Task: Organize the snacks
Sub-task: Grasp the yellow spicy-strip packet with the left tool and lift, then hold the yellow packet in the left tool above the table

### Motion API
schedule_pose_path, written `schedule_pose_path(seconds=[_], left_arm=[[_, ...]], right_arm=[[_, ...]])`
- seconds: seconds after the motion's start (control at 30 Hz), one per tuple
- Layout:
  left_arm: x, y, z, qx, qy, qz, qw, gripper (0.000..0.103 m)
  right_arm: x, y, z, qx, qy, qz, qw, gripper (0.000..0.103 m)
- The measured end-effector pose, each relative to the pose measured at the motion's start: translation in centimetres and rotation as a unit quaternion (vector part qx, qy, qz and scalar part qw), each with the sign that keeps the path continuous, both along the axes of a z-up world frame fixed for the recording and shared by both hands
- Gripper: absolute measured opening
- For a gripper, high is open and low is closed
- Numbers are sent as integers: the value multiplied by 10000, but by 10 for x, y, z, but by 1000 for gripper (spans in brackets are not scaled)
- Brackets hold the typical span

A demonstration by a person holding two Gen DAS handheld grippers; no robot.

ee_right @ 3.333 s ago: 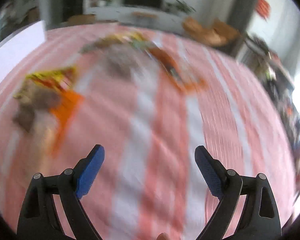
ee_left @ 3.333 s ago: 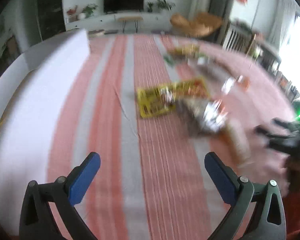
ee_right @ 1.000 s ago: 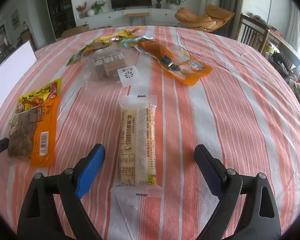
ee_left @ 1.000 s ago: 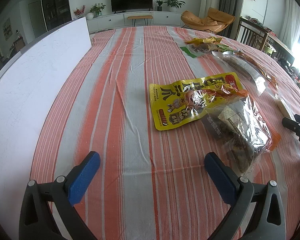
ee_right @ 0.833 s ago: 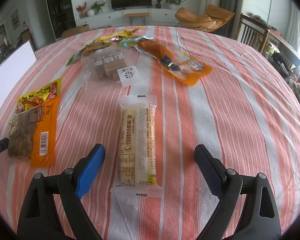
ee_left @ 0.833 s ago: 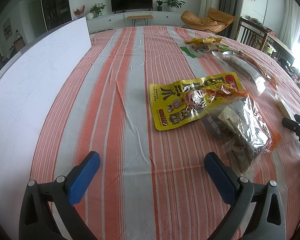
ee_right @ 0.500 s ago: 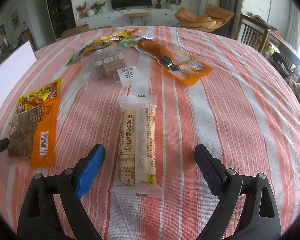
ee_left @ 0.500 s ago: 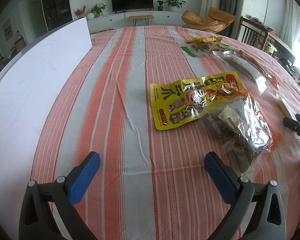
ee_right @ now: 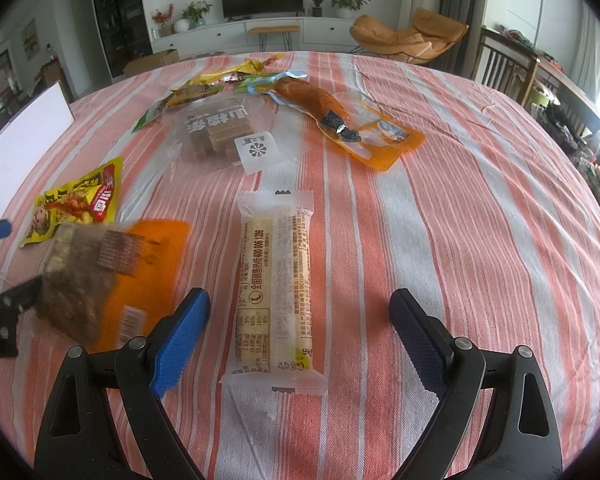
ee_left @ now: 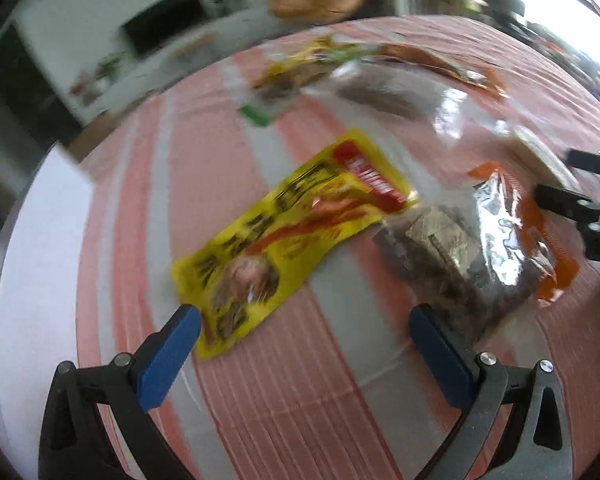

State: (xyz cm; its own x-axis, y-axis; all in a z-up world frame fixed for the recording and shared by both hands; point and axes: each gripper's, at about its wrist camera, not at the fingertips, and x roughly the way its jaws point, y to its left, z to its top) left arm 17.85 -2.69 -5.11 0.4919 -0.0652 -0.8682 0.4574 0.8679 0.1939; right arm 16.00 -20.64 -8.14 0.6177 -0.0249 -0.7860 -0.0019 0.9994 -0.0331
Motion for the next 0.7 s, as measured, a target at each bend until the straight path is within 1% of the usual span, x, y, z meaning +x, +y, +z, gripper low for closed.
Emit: schedule_pose_path(seconds=[0.17, 0.27, 0.3, 0.33, 0.37, 0.4, 0.43, 0.47, 0.5, 0.53, 0.6, 0.67, 0.7], left_arm=[[43, -1, 4, 84, 568, -490, 9971, 103], [65, -7, -5, 290, 541, -631, 9961, 103], [71, -5, -5, 148, 600, -605, 9963, 103], [79, -2, -7, -17, 762, -452, 9961, 103], [85, 5, -7, -186, 882, -135, 9958, 96], [89, 14, -6, -444, 927, 194, 9945, 71], [91, 27, 0, -788, 912, 620, 9908, 63], [90, 34, 1, -755, 879, 908, 9891, 52], [85, 44, 2, -637, 769, 1283, 9867, 50], [79, 52, 2, -685, 728, 1452, 9843, 49], [59, 72, 2, -836, 682, 1865, 9765, 50], [37, 95, 2, -888, 605, 2364, 9657, 52], [26, 106, 1, -1008, 614, 2536, 9601, 53]], right_arm=[[0, 0, 0, 6, 0, 3, 10000, 93], [0, 0, 0, 5, 0, 1, 10000, 94], [0, 0, 0, 5, 0, 0, 10000, 94], [0, 1, 0, 5, 0, 0, 10000, 94], [0, 1, 0, 6, 0, 0, 10000, 94], [0, 1, 0, 4, 1, 0, 10000, 94], [0, 0, 0, 6, -1, 0, 10000, 94], [0, 0, -1, 6, 0, 0, 10000, 94], [0, 0, 0, 6, -1, 0, 10000, 94], [0, 0, 0, 6, 0, 0, 10000, 94], [0, 0, 0, 6, 0, 0, 10000, 94], [0, 0, 0, 7, -1, 0, 10000, 94], [-1, 0, 0, 7, -1, 0, 10000, 94]])
